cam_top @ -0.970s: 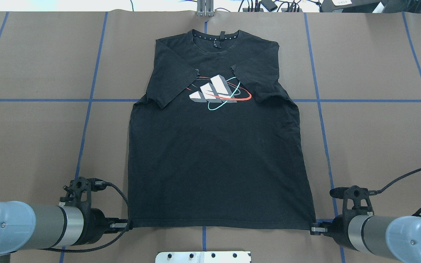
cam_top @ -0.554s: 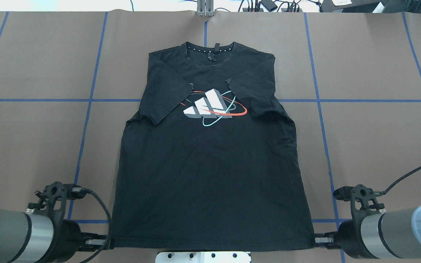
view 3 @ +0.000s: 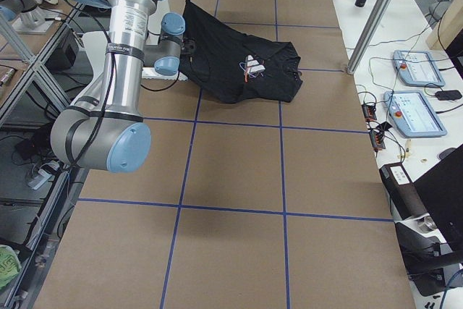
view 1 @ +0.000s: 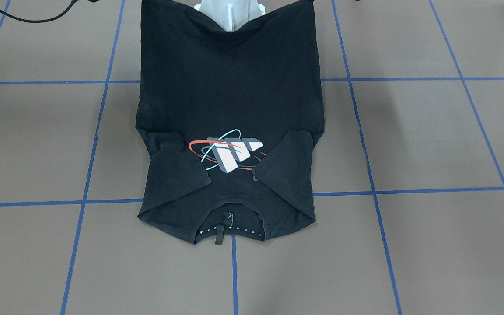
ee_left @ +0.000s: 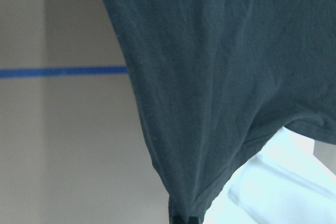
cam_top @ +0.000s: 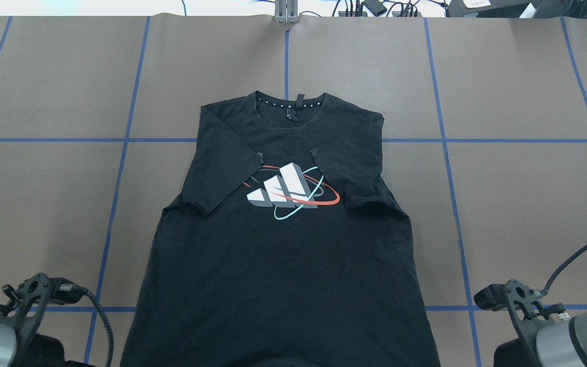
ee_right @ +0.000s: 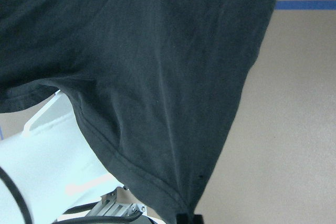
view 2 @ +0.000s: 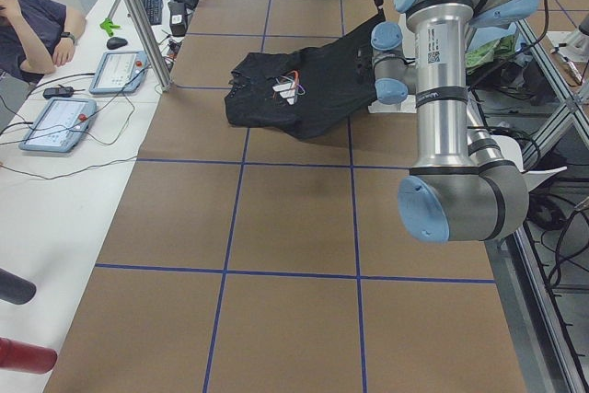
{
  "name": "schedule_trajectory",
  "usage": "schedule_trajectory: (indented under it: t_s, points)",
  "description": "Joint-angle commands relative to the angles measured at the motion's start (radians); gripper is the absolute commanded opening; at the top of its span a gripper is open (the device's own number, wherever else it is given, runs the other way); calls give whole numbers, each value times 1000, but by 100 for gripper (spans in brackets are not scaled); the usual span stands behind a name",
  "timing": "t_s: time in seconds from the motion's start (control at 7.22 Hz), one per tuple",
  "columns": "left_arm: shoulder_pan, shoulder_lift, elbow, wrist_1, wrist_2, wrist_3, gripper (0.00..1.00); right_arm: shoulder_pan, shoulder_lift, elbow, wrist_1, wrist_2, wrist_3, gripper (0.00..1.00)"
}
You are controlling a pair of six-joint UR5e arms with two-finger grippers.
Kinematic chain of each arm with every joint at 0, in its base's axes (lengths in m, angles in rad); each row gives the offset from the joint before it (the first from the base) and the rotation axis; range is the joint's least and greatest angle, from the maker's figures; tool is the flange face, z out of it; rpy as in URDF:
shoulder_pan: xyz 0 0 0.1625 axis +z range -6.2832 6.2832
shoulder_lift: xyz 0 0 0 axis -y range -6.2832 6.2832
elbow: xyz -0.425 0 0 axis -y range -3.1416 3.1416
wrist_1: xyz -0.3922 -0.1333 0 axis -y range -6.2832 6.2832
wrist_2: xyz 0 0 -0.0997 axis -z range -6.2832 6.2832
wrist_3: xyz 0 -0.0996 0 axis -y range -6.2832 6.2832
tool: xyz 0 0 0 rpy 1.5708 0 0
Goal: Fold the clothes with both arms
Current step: 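Lift the hem with both grippers and fold it toward the collar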
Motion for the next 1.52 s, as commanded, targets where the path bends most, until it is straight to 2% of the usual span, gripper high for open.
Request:
schedule_trajectory:
  t_s: [0.0, 0.28, 0.83, 1.11, 1.39]
  points:
    - [-26, 1, -9, 6, -17, -1, 0, 67, -12, 17, -33, 11, 0, 0]
    - [-154, -33, 32, 6, -14, 3, 0, 204, -7, 13, -145, 11, -3, 0]
    - [-392, -260, 196, 9, -6, 3, 0, 417, 28, -27, -215, 0, -47, 0]
    - [-472, -314, 212, 50, -8, 3, 0, 485, 170, -146, -259, -3, -52, 0]
    - [-536, -393, 279, 67, -12, 5, 0, 532, 343, -193, -451, -6, -106, 0]
